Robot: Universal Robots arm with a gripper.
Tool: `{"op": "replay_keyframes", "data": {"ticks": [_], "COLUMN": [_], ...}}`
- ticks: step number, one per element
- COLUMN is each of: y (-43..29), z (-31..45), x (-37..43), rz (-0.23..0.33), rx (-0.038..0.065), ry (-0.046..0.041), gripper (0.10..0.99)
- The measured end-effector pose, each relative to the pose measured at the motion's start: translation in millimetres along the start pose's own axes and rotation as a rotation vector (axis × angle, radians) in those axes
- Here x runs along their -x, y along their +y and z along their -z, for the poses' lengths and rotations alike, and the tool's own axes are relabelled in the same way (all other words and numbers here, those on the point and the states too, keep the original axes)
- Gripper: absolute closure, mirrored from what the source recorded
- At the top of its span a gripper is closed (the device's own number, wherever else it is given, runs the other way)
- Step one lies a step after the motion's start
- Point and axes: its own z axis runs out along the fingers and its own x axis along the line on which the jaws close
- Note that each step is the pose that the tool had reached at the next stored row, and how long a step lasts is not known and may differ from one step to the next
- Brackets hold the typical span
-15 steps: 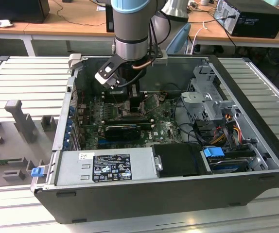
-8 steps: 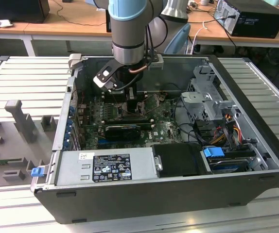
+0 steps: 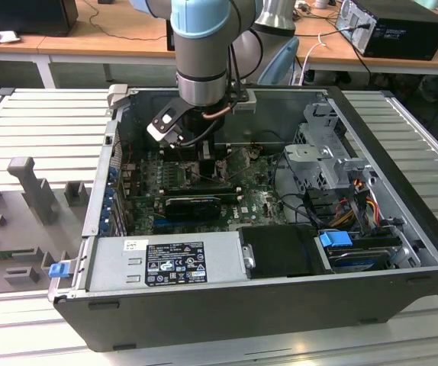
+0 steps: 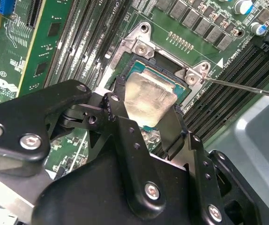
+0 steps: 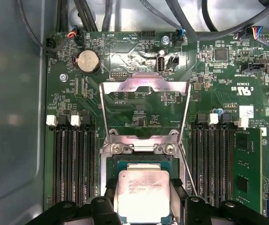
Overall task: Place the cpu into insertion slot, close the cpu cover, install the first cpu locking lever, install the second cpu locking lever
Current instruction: 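Place the cpu into insertion slot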
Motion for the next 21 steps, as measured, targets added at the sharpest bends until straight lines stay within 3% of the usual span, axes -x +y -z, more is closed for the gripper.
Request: {"op": "replay_keyframes", "data": {"ticks": [11,14,17,21], "y": [1.0,1.0,1.3,1.8], "z": [-3.6,-3.6,1.9,10.2], "x": [0.1,0.1,0.0,-0.1], "rz": [0.0,0.0,0.0,0.0], "rx": [0.0,0.0,0.0,0.0], "ry": [-0.0009,-0.0006,-0.0006,-0.0008], "gripper": [0.557,0.482,0.482,0.871]}}
